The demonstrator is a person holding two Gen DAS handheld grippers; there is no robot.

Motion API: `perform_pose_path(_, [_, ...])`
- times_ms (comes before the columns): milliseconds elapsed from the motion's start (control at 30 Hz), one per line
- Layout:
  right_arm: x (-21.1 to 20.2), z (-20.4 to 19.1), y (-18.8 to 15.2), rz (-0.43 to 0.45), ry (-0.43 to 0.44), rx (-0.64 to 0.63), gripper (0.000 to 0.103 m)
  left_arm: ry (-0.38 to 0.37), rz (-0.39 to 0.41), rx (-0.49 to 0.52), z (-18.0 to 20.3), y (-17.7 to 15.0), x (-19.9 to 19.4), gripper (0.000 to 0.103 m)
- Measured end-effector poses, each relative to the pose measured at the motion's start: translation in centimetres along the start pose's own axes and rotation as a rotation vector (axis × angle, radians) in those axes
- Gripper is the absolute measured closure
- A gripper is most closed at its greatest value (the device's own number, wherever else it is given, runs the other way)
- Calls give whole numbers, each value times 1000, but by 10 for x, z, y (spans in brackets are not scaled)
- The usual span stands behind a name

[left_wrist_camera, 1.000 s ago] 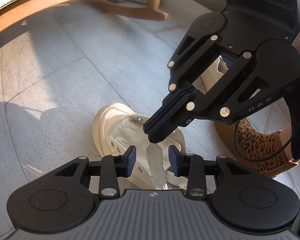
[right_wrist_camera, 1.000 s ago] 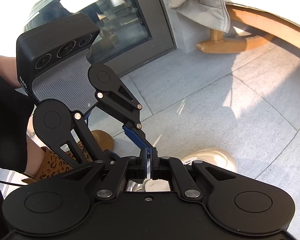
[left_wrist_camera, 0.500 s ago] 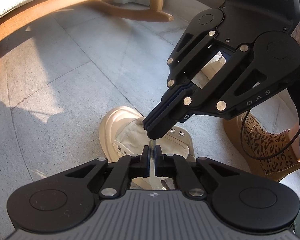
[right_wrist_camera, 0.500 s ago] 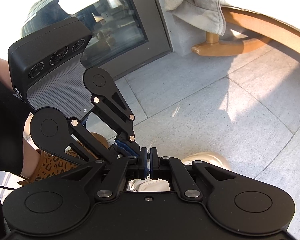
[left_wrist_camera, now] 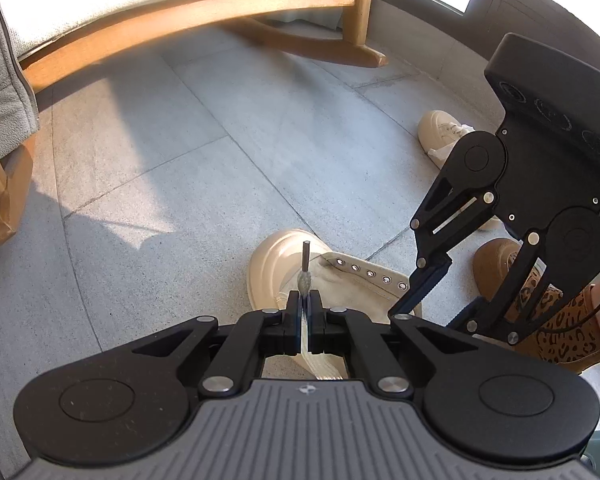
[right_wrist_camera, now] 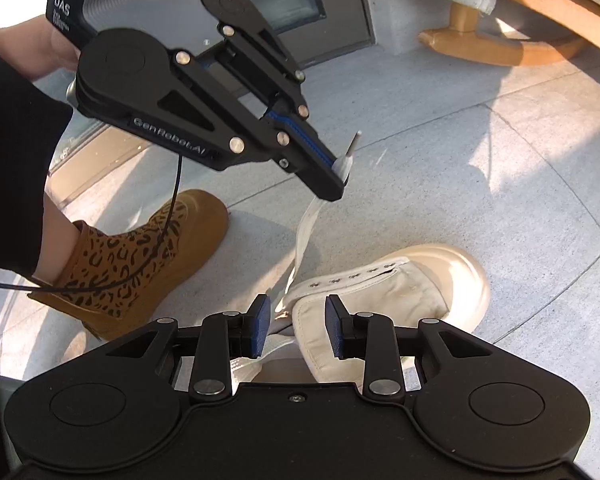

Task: Lace up shoes with both hands
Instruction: 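Hold the lace tip in the left gripper while the right gripper pulls lace upward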

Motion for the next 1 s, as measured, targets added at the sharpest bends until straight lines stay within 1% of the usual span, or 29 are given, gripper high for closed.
perform_pose_path(67, [7,-1,-7,-42,42,57,74,3,-11,9,0,-1,2,102])
perform_pose_path(233, [23,12,-23,-104,121,292,74,1,-27,21,1,-6,3,102])
perform_pose_path(367, [32,18,-32,-141,160,410,75,1,-32,23,0,-9,3,102])
perform_pose_path(400, [35,19,-34,-146,167,434,79,1,-33,23,0,-9,3,102])
perform_pose_path(433, [36,19,-34,-142,172,440,97,4,-35,26,0,-10,3,102])
perform_pose_path(467, [35,18,-34,-134,175,437,103,6,-36,29,0,-10,3,102])
perform_pose_path(600, [24,14,-27,-100,174,392,103,31,-50,45,-4,-14,3,102])
perform_pose_path(667, [14,12,-23,-86,161,364,103,40,-58,43,-6,-16,3,102])
perform_pose_path(767, [-8,15,-17,-50,113,334,103,54,-64,33,-12,-20,1,102])
perform_pose_path(867, [-25,26,-19,-42,21,314,103,67,-69,32,-16,-21,-1,102])
perform_pose_path(1000, [-42,51,-32,-67,-123,323,103,78,-73,28,-21,-23,-3,102])
Point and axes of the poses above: each gripper's, at about its wrist camera, not at the fingertips, and x roughly the way its jaws point, z to its right, y to its top, the point moved 4 cm from there along x, roughly the way its jaws point, and after that the axes turned 1 degree about x, right-handed, at the moved point
